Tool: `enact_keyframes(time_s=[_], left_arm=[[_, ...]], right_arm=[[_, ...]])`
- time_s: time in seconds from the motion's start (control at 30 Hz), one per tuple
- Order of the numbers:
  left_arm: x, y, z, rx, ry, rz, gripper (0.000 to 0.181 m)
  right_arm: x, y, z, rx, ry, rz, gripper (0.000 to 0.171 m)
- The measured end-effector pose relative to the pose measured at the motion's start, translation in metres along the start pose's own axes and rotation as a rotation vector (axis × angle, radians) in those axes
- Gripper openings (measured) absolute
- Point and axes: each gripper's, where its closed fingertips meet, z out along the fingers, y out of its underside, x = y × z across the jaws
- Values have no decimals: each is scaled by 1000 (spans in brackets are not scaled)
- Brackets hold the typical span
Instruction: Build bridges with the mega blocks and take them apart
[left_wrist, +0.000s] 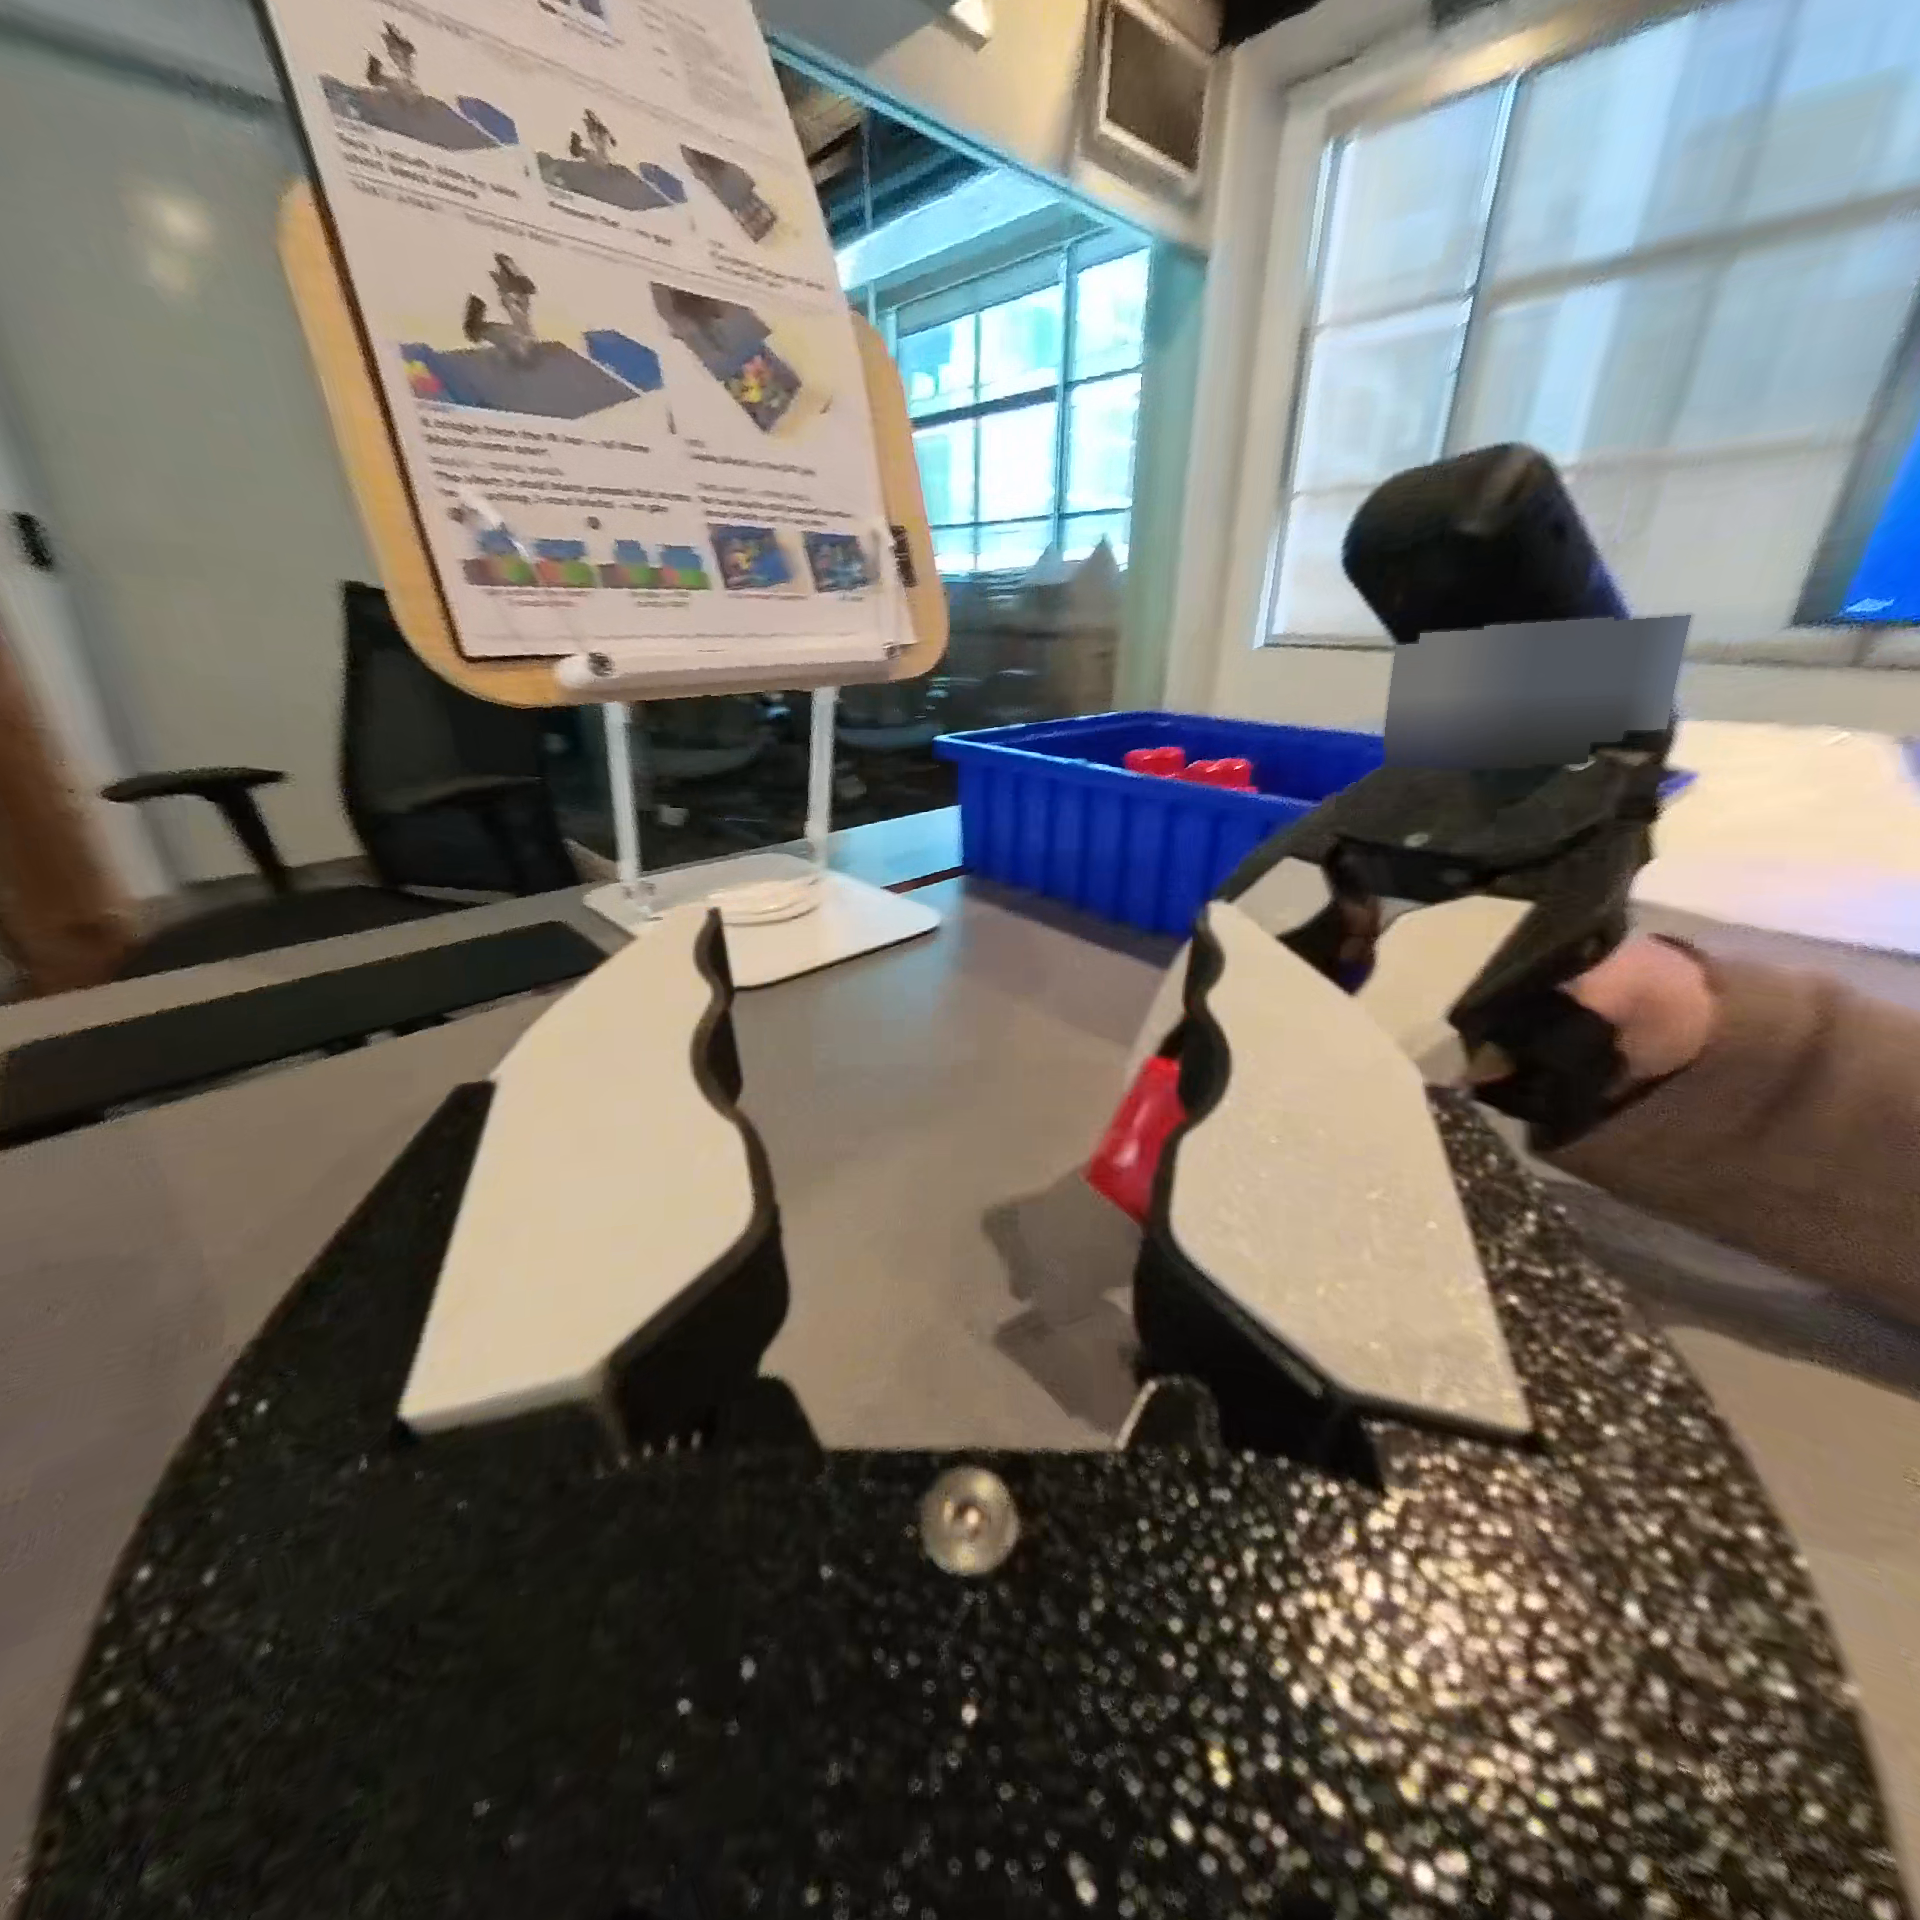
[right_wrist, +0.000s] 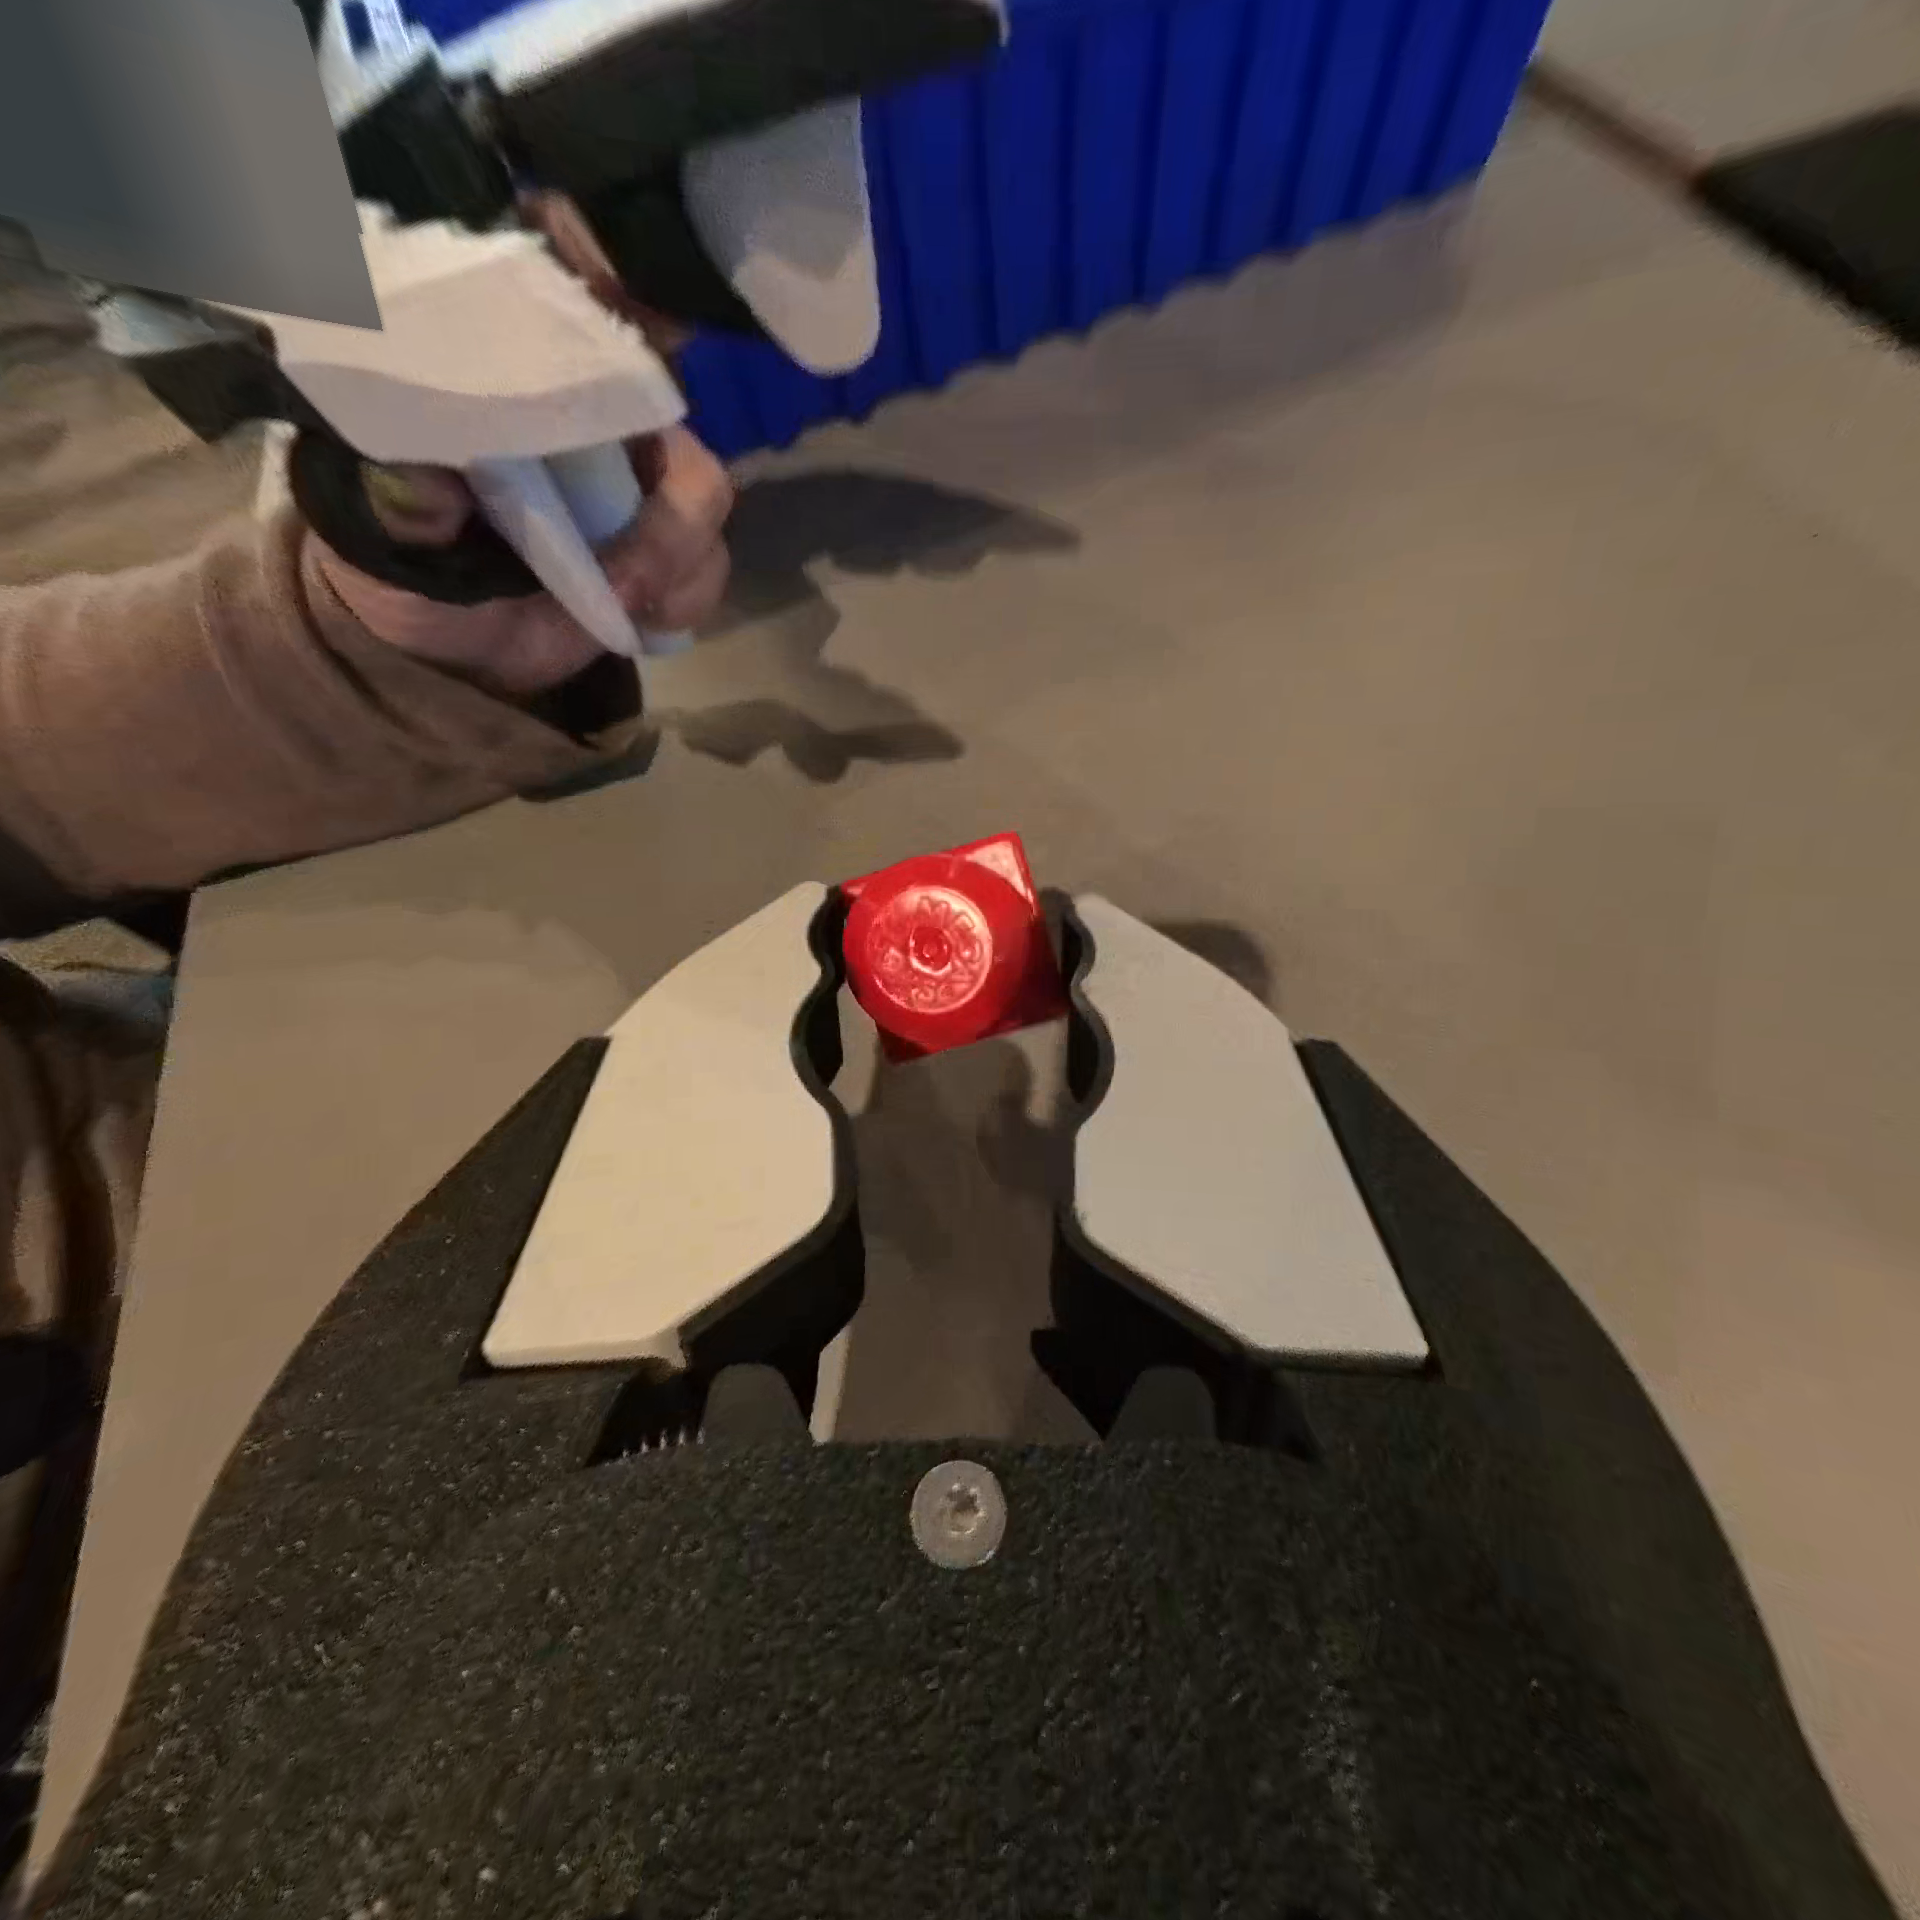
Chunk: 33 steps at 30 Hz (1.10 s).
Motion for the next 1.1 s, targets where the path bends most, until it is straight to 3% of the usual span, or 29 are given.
enact_keyframes(time_s=[0.27, 0.5, 0.57, 0.73, 0.9, 1.0, 1.1], left_arm=[[-17, -3, -6, 44, -143, 140, 79], [-24, 5, -4, 7, -198, 182, 81], [-24, 6, -4, 5, -197, 180, 81], [-26, 5, -5, 16, -208, 167, 80], [-24, 5, -5, 21, -212, 175, 77], [-17, 7, -2, 4, -179, 207, 76], [7, 14, 0, -46, -16, 263, 74]], right_arm=[[-15, 26, 29, -199, -35, -85, 39], [-17, 24, 36, -168, -46, -130, 40], [-18, 19, 33, -124, -55, -142, 45], [0, -10, 8, 131, 4, -155, 82], [44, -45, -41, 575, 269, -145, 67], [58, -37, -46, 629, 334, -128, 56], [59, -33, -42, 619, 284, -75, 57]])
